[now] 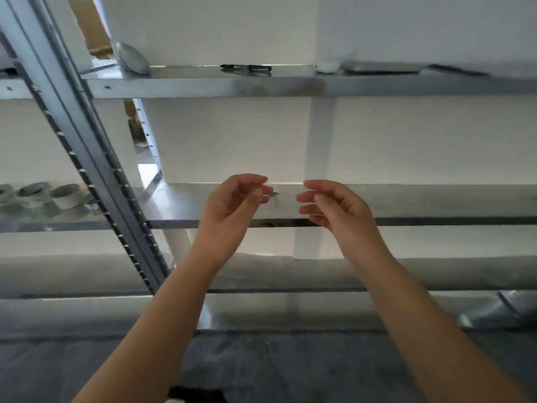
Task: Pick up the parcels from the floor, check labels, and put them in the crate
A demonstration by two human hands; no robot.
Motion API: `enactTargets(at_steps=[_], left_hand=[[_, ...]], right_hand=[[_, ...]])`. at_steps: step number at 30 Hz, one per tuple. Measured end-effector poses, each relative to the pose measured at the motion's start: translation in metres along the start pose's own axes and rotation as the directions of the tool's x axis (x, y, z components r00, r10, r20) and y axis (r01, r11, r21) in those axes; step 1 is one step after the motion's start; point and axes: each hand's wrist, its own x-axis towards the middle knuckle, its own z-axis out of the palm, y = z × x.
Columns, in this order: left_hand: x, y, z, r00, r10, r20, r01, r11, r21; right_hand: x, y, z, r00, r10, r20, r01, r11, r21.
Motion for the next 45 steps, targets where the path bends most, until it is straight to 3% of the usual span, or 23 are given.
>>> enactTargets(at_steps=[8, 15, 25, 29, 35, 45], left_hand=[[0.016, 0.035, 0.205, 0.974, 0.075, 0.213, -0.049, 0.991, -0.124], [0.005, 0.058, 0.395, 0.903, 0.134, 0.409, -0.038, 0.971, -0.235], [0.003, 0.066, 0.562, 0.799, 0.173, 0.576, 0.004, 0.956, -0.293], [0.021, 0.053, 0.619, 0.706, 0.172, 0.687, 0.094, 0.939, -0.331], [0.048, 0.046, 0.712, 0.503, 0.247, 0.828, 0.179, 0.908, -0.38], [-0.014, 0.053, 0.861, 0.133, 0.389, 0.912, 0.302, 0.86, -0.411]], right_hand=[[-0.043, -0.018, -0.206, 0.962, -0.034, -0.27, 0.014, 0.997, -0.077], [-0.088, -0.021, -0.372, 0.856, -0.057, -0.514, -0.003, 0.993, -0.114], [-0.116, -0.009, -0.511, 0.685, -0.098, -0.722, -0.027, 0.987, -0.159], [-0.112, 0.002, -0.549, 0.602, -0.12, -0.789, -0.044, 0.982, -0.182], [-0.106, 0.008, -0.608, 0.431, -0.152, -0.89, -0.119, 0.967, -0.223], [-0.191, 0.011, -0.682, -0.046, -0.141, -0.989, -0.222, 0.967, -0.128]])
